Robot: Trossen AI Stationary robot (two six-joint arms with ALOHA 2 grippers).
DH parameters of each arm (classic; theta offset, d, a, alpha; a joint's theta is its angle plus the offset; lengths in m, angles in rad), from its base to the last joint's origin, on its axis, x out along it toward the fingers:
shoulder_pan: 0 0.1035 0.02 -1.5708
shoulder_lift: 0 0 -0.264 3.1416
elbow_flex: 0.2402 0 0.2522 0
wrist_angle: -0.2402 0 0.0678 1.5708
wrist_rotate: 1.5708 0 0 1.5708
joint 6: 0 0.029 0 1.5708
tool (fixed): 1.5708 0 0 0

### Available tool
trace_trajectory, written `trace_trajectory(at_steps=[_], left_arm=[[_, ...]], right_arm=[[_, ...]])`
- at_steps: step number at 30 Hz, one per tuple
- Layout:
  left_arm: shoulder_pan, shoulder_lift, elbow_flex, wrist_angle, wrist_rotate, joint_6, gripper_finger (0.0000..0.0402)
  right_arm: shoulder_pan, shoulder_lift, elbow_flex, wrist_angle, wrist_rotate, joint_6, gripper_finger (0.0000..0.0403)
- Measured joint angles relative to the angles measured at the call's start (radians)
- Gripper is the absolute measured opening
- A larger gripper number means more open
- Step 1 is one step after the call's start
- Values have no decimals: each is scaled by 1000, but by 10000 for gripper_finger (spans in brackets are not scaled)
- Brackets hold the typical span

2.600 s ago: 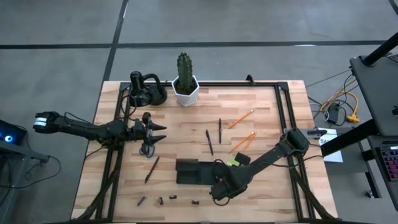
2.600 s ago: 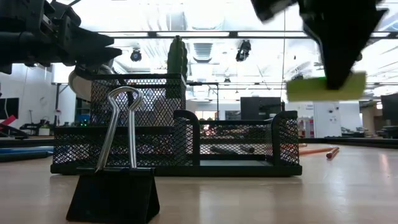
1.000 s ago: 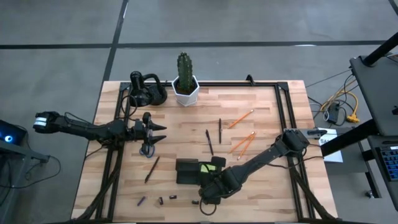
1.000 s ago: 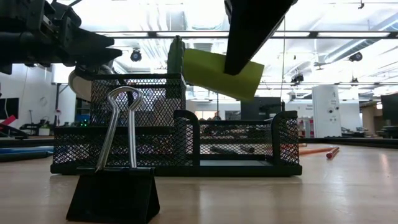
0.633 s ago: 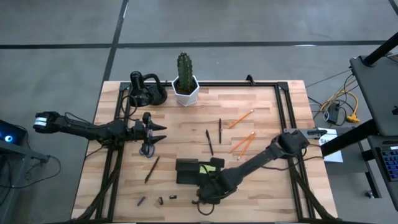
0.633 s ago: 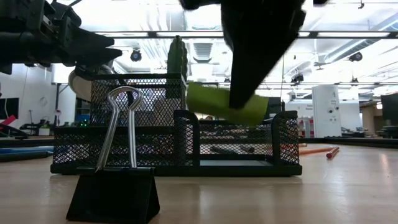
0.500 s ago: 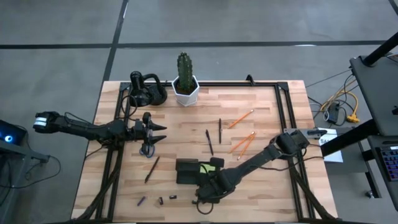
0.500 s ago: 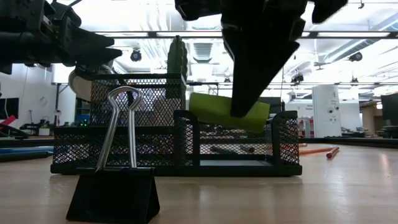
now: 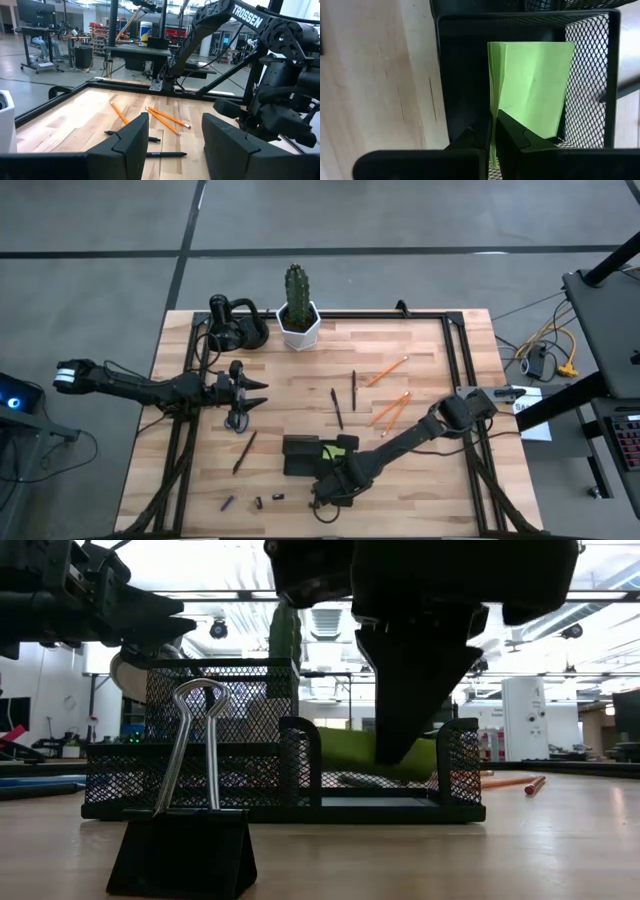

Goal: Pick and place office supplies into organizer
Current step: Put the sticky note into the desk organizer

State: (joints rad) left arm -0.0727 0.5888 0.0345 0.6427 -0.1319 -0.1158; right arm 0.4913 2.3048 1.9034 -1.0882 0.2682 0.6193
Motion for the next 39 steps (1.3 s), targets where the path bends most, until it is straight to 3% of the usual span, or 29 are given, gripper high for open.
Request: trace_trajectory(at_steps=[39], left_arm=[[0, 0, 0, 0, 0, 0, 169]], right_arm=[[-15, 7, -15, 50, -68, -101, 8]])
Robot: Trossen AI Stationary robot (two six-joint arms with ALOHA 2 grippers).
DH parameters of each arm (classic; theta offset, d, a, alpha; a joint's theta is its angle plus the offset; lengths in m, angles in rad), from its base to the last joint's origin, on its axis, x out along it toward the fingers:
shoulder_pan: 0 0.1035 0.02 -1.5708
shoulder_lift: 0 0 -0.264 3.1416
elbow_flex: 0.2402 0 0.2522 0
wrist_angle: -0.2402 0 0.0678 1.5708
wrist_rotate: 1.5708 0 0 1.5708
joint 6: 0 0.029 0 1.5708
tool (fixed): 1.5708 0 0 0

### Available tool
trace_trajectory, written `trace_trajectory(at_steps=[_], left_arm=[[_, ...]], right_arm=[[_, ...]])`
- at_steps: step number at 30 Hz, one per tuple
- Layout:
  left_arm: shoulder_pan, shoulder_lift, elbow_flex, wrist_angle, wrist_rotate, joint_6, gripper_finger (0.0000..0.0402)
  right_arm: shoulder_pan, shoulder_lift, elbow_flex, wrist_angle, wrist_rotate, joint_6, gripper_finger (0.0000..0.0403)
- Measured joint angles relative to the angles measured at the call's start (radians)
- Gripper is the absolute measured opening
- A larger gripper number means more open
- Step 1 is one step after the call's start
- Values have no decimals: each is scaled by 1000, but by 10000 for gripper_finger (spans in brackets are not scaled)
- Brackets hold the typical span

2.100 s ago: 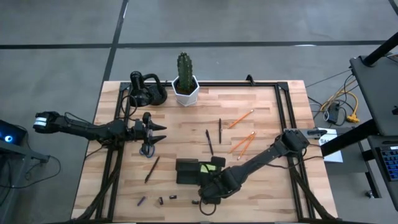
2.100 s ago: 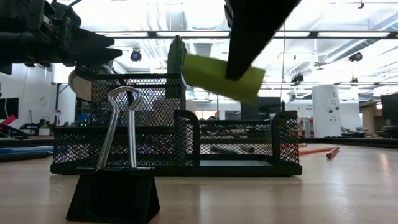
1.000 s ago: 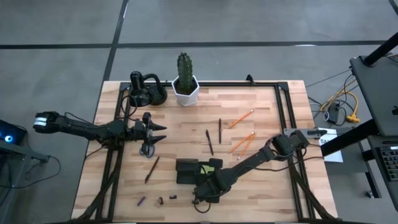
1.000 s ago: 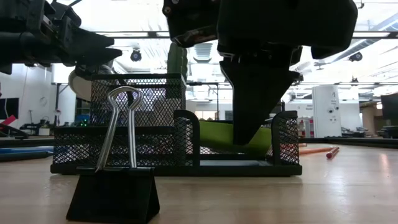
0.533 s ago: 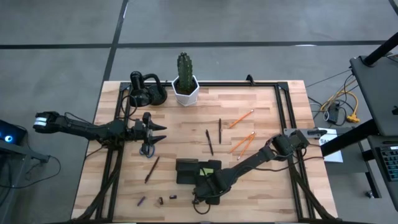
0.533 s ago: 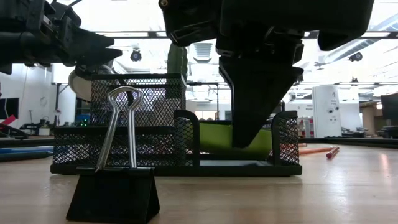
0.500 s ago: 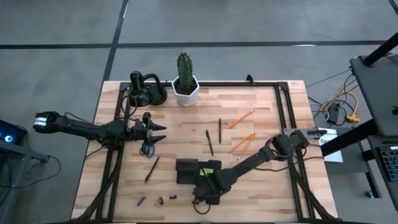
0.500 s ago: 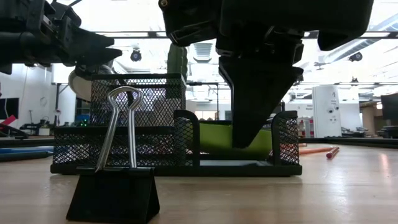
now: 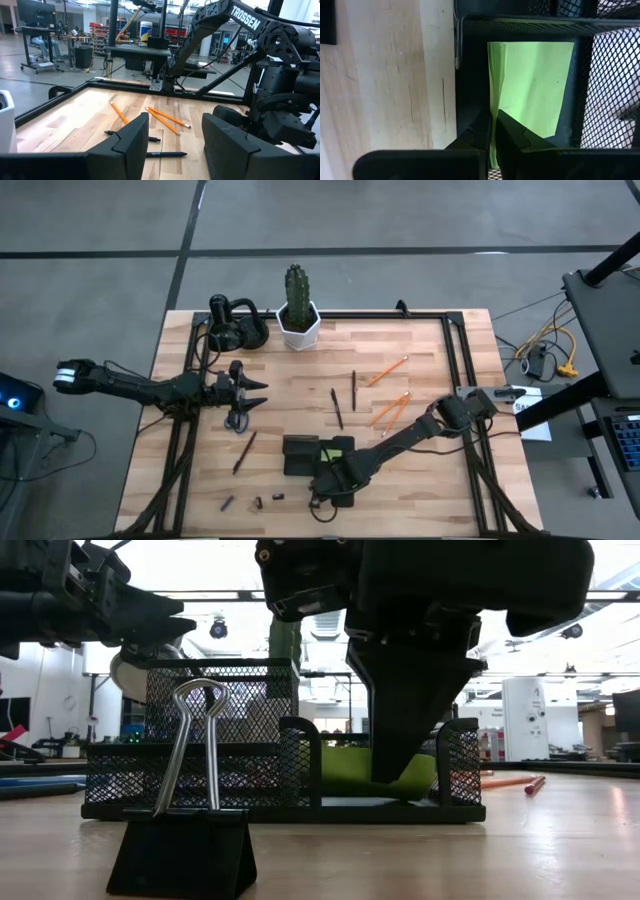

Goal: Pick and place office supplies into organizer
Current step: Put the sticky note into the desk organizer, then put the right binder clip into the desk organizer

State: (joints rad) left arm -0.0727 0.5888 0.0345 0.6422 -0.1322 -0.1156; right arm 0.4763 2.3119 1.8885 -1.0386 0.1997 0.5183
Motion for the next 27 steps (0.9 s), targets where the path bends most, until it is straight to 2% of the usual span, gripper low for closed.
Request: trace_trajectory(at_steps=[10, 27], left_arm=[[0, 0, 0, 0, 0, 0, 169], [0, 0, 0, 0, 0, 0, 169]], right_arm=[[1, 0, 0, 0, 1, 1, 17], [1, -11, 4, -5, -22, 6, 118]])
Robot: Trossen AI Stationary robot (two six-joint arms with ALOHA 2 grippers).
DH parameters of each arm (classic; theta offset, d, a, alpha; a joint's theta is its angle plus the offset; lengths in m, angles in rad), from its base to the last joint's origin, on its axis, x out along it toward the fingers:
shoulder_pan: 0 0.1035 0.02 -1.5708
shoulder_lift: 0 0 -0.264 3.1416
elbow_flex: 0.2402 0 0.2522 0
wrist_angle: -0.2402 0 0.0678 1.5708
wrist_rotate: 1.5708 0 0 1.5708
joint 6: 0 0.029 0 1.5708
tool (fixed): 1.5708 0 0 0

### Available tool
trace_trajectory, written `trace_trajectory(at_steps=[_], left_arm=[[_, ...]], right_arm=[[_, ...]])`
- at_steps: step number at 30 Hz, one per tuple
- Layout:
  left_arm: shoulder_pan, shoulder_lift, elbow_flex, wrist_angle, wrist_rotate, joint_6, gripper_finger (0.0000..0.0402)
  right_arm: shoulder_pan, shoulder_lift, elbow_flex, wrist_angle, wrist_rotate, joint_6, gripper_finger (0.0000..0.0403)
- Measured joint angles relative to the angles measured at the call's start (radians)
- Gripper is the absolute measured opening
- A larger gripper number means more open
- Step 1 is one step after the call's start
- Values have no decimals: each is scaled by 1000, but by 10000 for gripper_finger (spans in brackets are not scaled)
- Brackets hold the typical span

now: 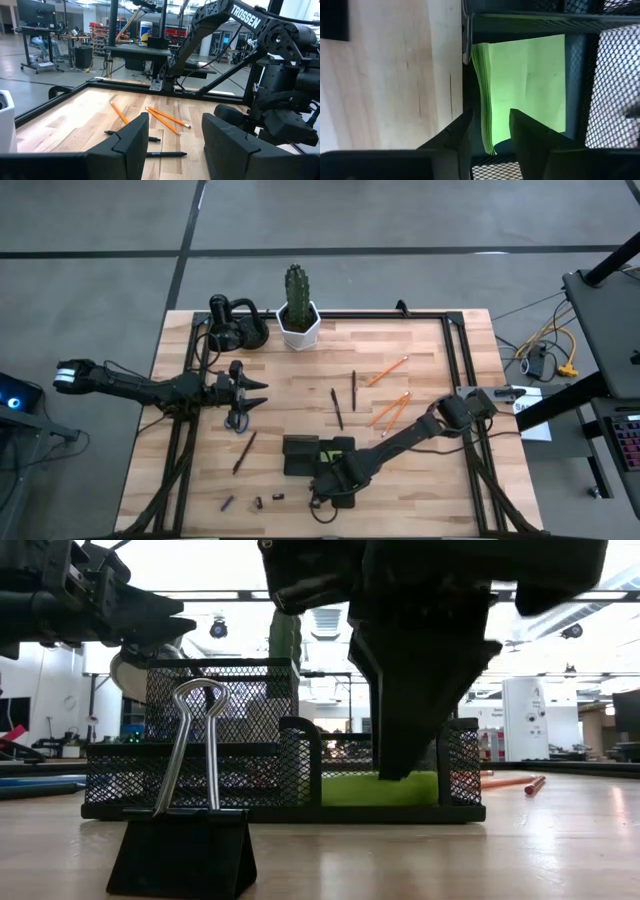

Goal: Pick and place office supplies into organizer
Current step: Put the right binder clip into the desk organizer

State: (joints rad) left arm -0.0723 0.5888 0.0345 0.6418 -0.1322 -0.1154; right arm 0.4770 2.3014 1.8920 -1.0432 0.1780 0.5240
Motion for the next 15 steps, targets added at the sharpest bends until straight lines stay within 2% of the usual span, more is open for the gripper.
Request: trace_trajectory(at_steps=[10, 15], left_arm=[[0, 0, 0, 0, 0, 0, 169], [0, 0, 0, 0, 0, 0, 169]], right_arm=[[1, -1, 99, -39, -4, 1, 137], [10, -2, 147, -93, -14, 63, 137]])
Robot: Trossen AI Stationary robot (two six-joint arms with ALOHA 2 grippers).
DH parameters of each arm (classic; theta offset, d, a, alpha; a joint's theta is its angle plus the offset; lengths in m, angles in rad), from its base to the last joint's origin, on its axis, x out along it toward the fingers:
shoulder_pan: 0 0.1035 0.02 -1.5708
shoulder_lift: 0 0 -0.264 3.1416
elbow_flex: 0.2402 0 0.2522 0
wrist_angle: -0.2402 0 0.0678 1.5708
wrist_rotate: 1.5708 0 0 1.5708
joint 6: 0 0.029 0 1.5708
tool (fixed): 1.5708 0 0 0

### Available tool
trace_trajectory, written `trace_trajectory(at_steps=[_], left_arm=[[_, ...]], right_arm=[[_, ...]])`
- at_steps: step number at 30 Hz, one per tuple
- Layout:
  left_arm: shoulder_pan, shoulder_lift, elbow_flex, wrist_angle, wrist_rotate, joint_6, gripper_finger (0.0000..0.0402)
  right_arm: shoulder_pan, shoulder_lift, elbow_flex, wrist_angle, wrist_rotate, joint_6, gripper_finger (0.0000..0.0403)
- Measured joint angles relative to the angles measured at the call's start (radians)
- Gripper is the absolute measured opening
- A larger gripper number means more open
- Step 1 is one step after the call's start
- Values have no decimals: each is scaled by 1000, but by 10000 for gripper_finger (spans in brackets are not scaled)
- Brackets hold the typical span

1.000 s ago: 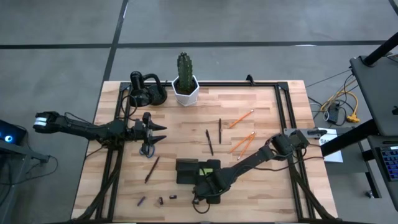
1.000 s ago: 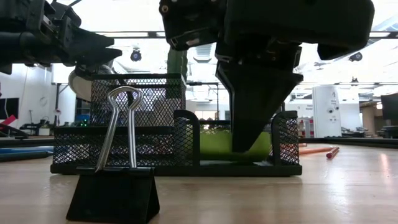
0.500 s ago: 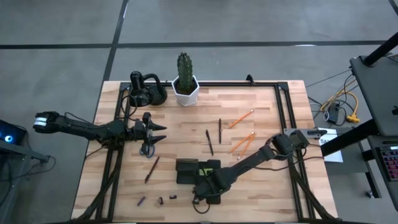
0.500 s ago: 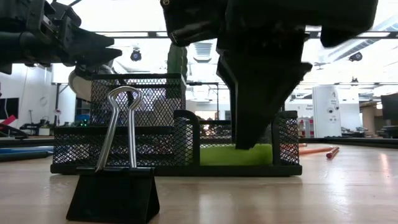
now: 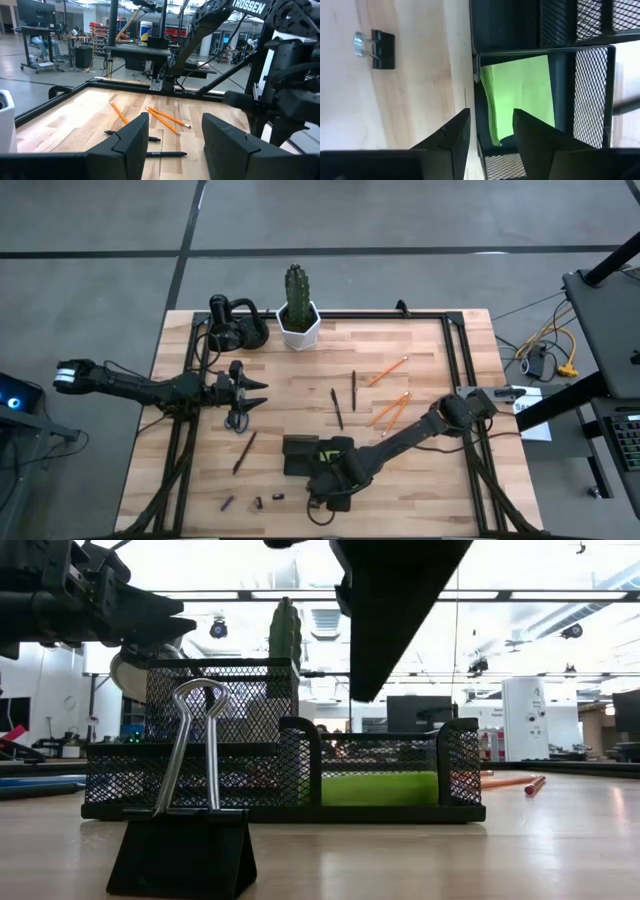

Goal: Pick and place office supplies into organizer
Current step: Put the right binder clip into the desk organizer

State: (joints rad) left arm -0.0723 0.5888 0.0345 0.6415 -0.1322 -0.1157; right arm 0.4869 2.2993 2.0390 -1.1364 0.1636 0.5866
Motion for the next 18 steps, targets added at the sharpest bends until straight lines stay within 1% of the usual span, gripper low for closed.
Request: trace_trajectory(at_steps=[5, 12, 18], left_arm=[[0, 0, 0, 0, 0, 0, 169], [0, 0, 0, 0, 0, 0, 169], [0, 0, 0, 0, 0, 0, 169]], right_arm=[[21, 0, 23, 24, -61, 7, 139], [48, 0, 23, 134, -68, -14, 137], [49, 3, 20, 272, -59, -13, 141]])
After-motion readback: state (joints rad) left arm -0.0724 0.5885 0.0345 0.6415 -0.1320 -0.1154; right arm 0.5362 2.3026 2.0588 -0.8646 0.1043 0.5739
